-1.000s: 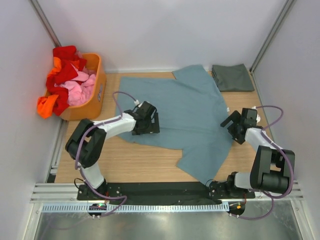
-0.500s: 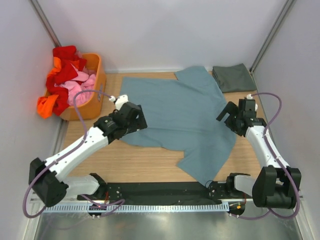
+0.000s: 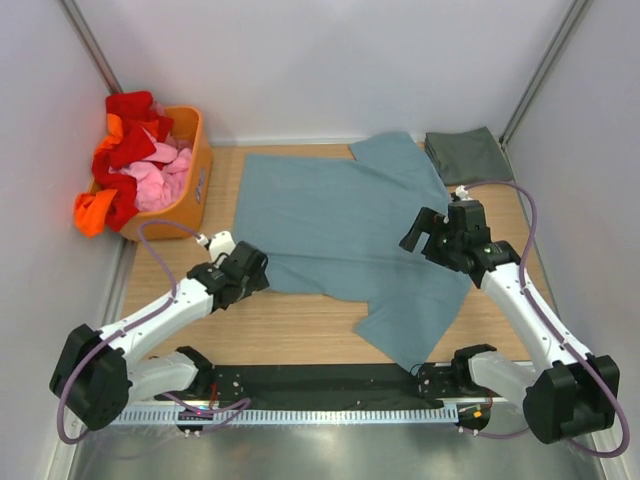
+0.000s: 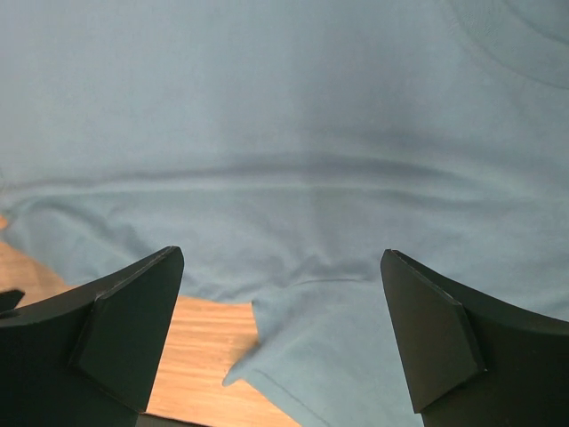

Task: Fold and stack the t-shirts
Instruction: Flatten the tshirt out

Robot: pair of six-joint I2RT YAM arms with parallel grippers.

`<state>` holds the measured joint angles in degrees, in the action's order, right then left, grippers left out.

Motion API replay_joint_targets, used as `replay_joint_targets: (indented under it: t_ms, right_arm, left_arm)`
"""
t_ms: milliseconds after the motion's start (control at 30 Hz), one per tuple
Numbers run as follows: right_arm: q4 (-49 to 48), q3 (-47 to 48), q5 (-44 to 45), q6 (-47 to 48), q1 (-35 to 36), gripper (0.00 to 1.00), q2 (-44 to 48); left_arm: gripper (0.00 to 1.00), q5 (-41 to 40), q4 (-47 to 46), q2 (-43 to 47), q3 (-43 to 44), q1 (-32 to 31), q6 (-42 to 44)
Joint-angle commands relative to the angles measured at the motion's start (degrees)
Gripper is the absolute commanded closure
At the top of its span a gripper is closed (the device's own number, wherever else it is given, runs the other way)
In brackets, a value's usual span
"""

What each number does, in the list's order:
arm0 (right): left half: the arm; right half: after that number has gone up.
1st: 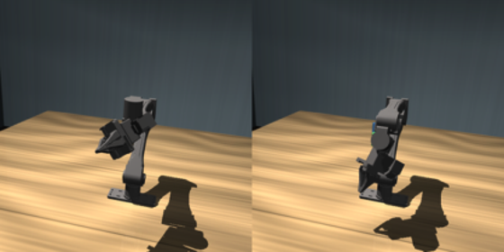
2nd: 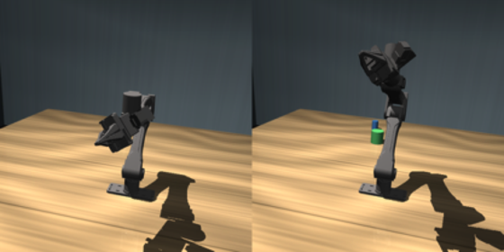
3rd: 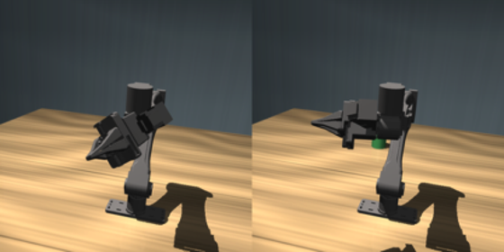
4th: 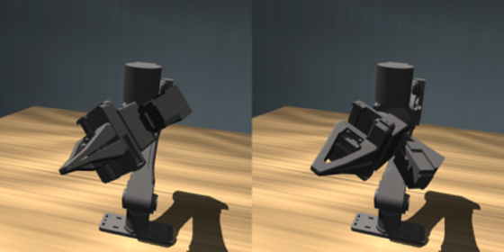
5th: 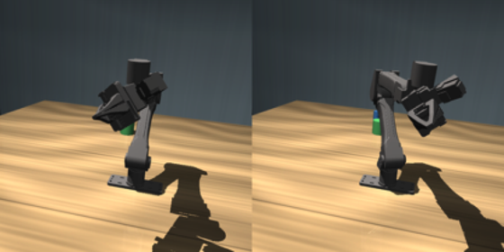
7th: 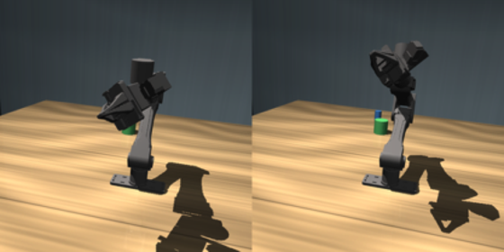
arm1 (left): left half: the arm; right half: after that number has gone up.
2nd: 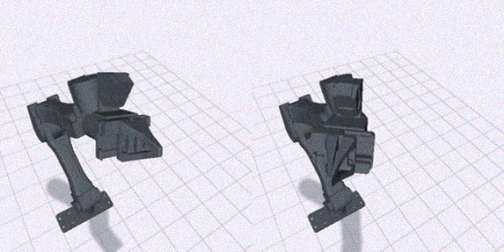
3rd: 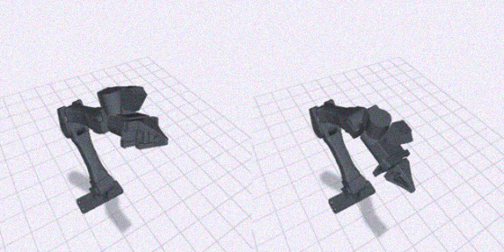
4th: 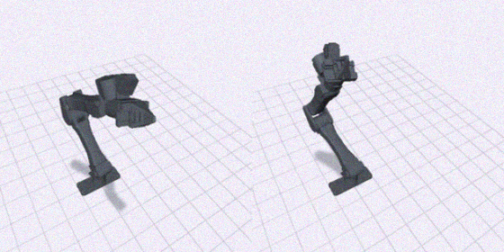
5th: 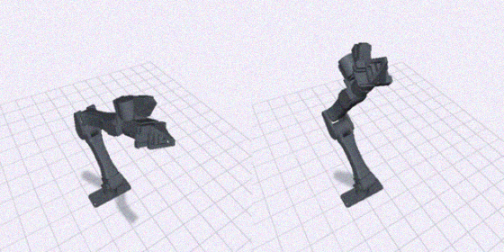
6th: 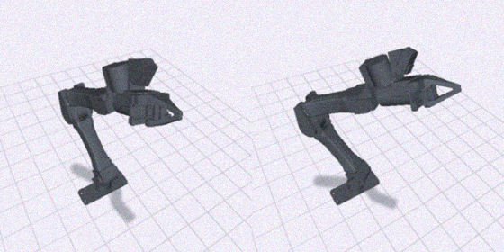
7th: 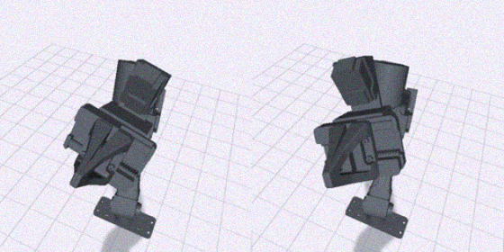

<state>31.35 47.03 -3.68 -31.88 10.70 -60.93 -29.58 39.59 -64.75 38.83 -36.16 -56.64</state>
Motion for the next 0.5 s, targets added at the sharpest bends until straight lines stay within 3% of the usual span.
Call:
replay_joint_targets:
  t_ms: [0,233,467]
  right_arm:
    - [-1.2,-1.1,-1.0,-0.8,1.7,0.0,2.2]
    - [-1.5,-1.8,-1.0,-1.2,3.6,0.0,3.0]
    - [-2.6,-2.3,-1.5,-1.4,4.3,0.0,3.3]
  left_arm:
    - [0.02,-1.7,-8.3,0.6,-2.2,2.8,-1.2]
    - [0.11,0.8,-19.5,-0.5,-7.2,4.4,-0.5]
    - [0.19,1.2,-26.8,-7.4,-7.2,4.9,-0.7]
